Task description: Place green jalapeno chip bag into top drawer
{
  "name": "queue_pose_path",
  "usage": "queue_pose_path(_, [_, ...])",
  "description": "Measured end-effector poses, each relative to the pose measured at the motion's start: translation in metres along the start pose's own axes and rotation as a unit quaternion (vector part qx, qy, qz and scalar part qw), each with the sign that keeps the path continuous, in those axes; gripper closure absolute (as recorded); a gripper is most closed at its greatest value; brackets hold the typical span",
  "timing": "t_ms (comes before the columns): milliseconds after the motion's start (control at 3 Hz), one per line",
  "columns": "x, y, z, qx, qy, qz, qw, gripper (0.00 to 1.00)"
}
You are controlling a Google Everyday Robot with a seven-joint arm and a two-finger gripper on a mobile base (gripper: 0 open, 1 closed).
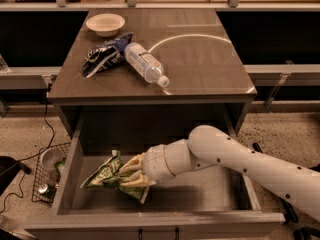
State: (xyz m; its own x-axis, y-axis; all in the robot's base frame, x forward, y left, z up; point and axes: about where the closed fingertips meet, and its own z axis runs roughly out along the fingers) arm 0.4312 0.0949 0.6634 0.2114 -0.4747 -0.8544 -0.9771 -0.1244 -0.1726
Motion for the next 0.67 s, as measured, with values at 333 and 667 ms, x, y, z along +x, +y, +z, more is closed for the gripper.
queue_pose_path(333, [-0.0007, 0.0011, 0.0016, -0.002, 0.000, -0.001, 1.0000, 0.13])
queue_pose_path(667, [-0.0010, 0.0017, 0.0024, -0.003, -0.001, -0.001, 1.0000, 0.00])
